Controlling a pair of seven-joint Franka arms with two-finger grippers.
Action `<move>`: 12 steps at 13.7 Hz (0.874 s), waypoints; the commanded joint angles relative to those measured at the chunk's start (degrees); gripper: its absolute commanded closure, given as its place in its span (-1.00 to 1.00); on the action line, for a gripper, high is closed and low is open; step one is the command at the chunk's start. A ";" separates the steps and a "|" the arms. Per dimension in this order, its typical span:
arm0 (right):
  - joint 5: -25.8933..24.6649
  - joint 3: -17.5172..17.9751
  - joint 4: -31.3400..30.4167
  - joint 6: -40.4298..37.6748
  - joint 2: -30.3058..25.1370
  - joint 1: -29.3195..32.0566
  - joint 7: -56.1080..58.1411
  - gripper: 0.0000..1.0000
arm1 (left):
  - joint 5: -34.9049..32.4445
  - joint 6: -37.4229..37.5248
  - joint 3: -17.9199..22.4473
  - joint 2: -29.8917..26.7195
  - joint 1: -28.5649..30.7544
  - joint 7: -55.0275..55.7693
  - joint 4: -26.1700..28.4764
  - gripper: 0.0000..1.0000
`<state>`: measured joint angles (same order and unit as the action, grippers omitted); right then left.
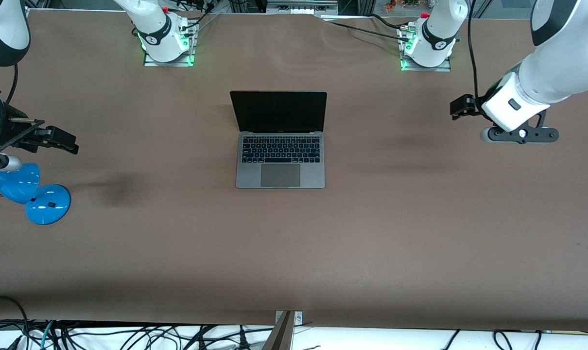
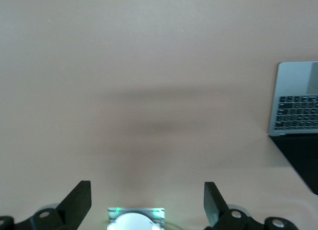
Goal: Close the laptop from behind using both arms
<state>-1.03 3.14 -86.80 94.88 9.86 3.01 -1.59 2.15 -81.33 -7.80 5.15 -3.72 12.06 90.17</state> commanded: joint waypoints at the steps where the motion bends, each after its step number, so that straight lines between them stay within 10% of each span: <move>1: -0.72 0.29 1.46 -1.10 0.43 0.33 0.53 -1.00 | 2.59 1.61 -1.85 -1.11 -0.32 3.49 0.62 -0.74; 7: 0.41 1.33 1.46 -3.98 0.43 -0.28 0.80 -1.00 | 3.47 1.52 -9.59 -0.50 -0.50 11.67 0.62 0.81; 12: 5.16 2.31 1.19 -8.57 1.57 -7.12 0.01 -0.99 | 10.24 1.09 -12.05 1.52 -1.02 17.90 0.44 1.00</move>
<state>2.77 5.48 -86.79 88.27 10.61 -1.17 -1.28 10.63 -80.22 -18.60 6.12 -4.69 27.35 90.52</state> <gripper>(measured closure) 0.000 0.982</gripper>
